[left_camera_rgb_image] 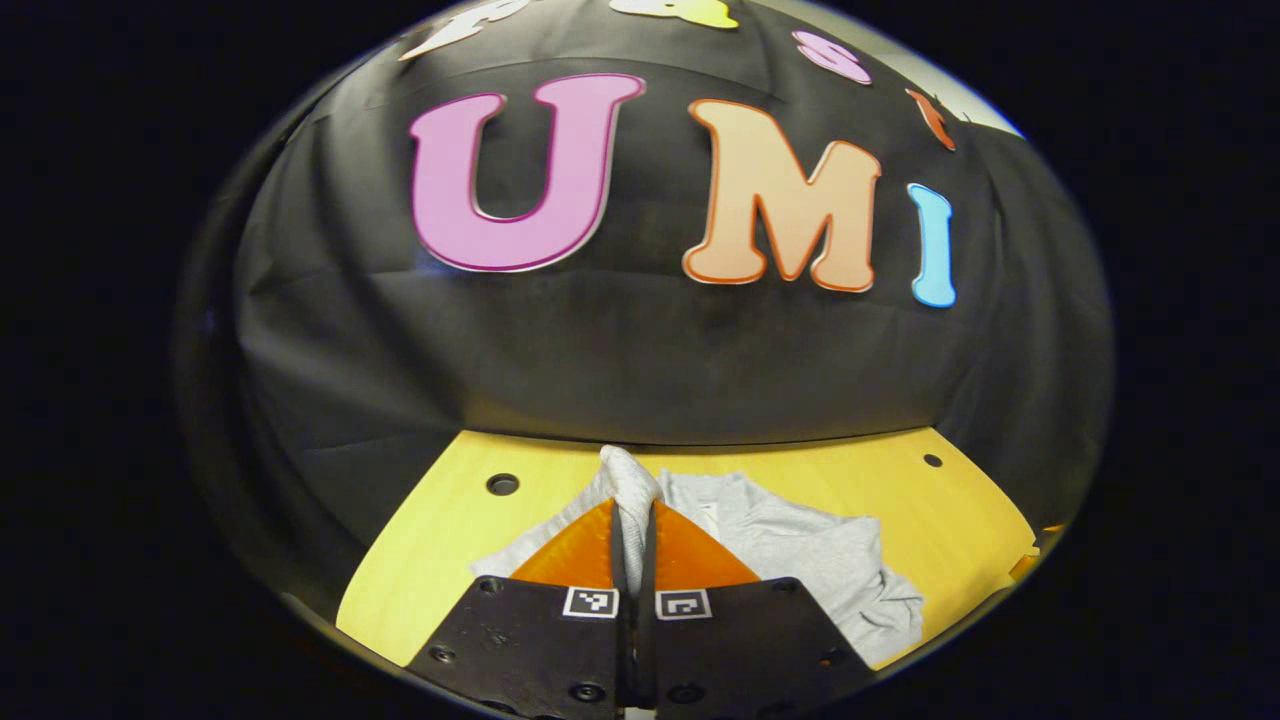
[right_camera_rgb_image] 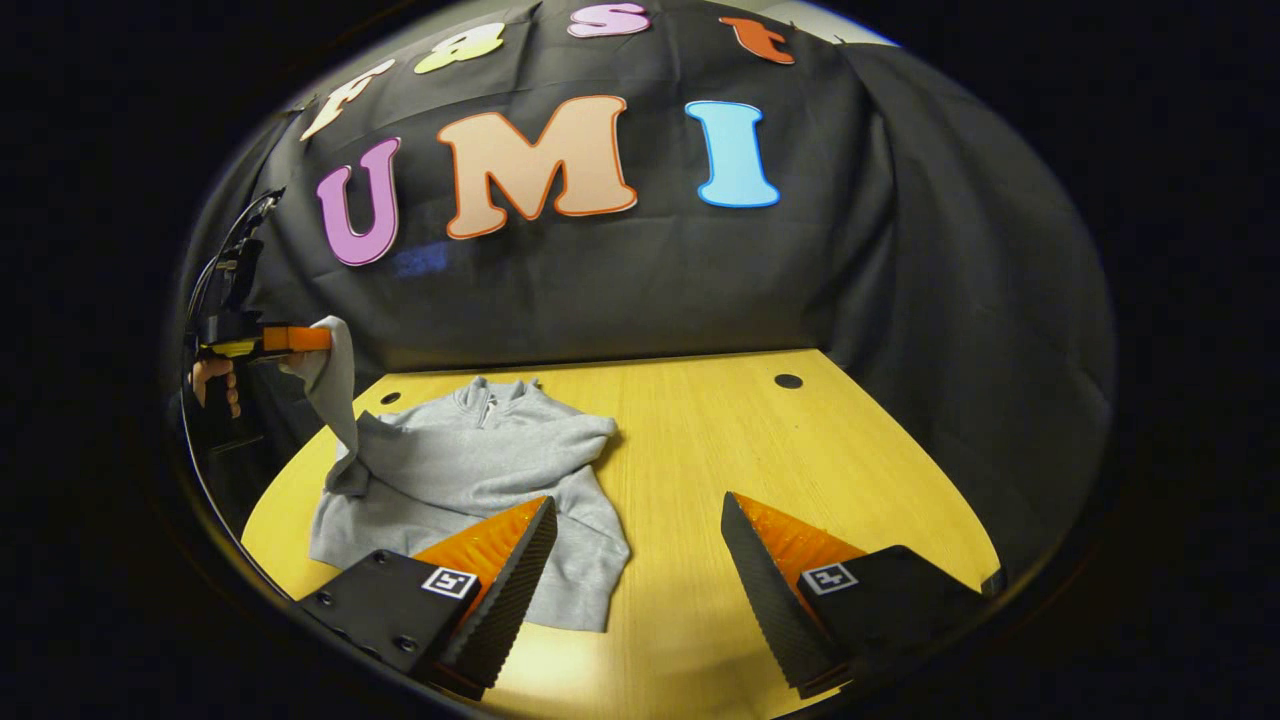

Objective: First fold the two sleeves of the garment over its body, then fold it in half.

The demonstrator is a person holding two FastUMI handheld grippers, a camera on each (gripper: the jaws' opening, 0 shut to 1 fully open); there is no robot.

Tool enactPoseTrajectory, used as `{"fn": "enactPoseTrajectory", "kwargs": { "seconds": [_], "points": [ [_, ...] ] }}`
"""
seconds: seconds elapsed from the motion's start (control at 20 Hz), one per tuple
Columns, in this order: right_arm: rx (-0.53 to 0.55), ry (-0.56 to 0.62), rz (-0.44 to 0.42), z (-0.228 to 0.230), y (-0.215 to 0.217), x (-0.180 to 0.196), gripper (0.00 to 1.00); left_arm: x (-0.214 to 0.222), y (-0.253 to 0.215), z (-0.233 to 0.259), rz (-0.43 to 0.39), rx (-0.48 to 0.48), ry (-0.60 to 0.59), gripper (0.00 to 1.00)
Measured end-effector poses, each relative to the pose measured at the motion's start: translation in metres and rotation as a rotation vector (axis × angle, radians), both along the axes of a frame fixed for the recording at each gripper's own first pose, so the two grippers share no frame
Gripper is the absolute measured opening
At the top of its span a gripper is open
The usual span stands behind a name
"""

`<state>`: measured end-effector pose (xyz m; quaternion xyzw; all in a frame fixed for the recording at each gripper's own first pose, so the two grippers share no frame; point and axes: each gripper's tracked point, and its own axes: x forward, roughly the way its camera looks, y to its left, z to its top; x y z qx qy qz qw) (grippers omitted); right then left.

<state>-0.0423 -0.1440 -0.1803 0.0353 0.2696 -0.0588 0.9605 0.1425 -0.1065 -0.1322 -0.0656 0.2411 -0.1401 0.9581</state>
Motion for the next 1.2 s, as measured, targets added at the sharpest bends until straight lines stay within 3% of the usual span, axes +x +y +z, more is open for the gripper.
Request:
{"fn": "enactPoseTrajectory", "kwargs": {
  "seconds": [0.45,0.8,1.2],
  "points": [
    [-0.018,0.017,-0.061,0.0,-0.036,-0.038,1.0,-0.005,-0.112,0.003,-0.186,-0.008,-0.009,0.01],
    [-0.021,0.034,-0.116,-0.005,-0.054,-0.062,1.0,-0.019,-0.184,-0.024,-0.296,-0.01,0.052,0.0],
    [-0.019,0.063,-0.155,-0.017,-0.066,-0.082,1.0,-0.027,-0.223,-0.09,-0.352,0.117,0.148,0.0]
  ]
}}
